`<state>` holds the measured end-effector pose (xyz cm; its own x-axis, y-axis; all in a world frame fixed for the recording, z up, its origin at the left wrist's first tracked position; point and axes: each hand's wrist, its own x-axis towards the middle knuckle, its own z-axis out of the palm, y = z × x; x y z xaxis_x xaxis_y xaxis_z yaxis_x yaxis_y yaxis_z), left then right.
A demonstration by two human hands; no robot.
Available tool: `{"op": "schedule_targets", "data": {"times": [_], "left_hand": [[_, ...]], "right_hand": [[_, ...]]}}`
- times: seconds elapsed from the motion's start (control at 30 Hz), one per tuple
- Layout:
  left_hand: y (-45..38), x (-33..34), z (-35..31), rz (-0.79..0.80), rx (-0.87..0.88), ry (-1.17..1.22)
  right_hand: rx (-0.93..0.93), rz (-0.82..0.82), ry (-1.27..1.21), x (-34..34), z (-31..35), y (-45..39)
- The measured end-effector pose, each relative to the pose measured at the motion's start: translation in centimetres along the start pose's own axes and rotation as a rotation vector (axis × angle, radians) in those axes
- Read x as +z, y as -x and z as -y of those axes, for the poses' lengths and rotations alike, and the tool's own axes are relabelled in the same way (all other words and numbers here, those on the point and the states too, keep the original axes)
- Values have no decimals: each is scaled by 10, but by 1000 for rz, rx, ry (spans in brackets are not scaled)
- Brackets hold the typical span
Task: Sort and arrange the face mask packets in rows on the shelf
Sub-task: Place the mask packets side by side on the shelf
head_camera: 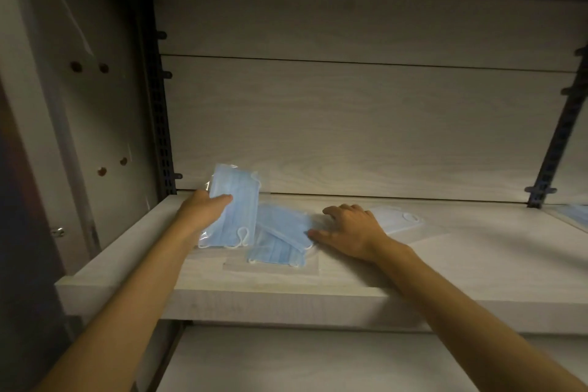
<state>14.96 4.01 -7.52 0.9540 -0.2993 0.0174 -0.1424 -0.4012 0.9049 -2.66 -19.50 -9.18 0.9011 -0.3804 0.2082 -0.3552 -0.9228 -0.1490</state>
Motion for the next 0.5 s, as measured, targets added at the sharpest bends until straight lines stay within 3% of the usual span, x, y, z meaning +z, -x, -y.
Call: {"op": "schedule_targets", "data": {"times": [0.13,0.27,0.4,0.5], "left_hand": [[19,-5,-12,193,-129,285],[19,-3,-15,192,-148,293],[16,-2,-13,186,-106,265],[18,1,-12,208,-65,280]], "right_hand": [[81,-3,-49,-5,3,-1],[136,12,-224,-11,4,-1],[201,74,-555,-19,-2,-1],[245,102,-624,-26,-4,2]]}}
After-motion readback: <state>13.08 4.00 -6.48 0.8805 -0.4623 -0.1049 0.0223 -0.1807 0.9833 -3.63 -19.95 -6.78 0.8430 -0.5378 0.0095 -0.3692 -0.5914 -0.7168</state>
